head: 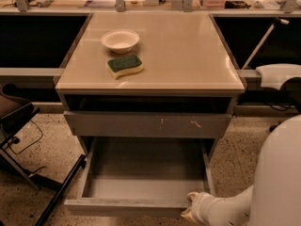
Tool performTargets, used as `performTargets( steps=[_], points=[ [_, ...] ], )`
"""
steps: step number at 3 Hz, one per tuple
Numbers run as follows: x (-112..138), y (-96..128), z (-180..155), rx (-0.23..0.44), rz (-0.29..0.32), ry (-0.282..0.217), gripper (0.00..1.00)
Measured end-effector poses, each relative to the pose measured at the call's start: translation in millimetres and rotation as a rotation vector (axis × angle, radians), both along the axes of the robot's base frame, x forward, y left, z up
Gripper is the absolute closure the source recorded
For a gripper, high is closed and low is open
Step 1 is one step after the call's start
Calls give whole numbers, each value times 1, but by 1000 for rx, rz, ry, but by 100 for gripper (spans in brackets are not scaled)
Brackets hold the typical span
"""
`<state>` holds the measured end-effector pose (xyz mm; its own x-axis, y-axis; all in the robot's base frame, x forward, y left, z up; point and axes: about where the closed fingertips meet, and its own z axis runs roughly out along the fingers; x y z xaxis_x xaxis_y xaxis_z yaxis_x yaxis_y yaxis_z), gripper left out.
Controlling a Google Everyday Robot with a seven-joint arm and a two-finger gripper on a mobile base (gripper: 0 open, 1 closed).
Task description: Open middle drawer
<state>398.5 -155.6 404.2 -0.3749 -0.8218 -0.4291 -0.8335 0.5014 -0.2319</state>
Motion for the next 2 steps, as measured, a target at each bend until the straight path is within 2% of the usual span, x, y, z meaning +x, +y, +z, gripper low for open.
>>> performTargets(
  steps=[1,2],
  points=[
    [0,0,2,0,0,0,100],
    [-15,-2,0,6,-16,-4,100]
  ],
)
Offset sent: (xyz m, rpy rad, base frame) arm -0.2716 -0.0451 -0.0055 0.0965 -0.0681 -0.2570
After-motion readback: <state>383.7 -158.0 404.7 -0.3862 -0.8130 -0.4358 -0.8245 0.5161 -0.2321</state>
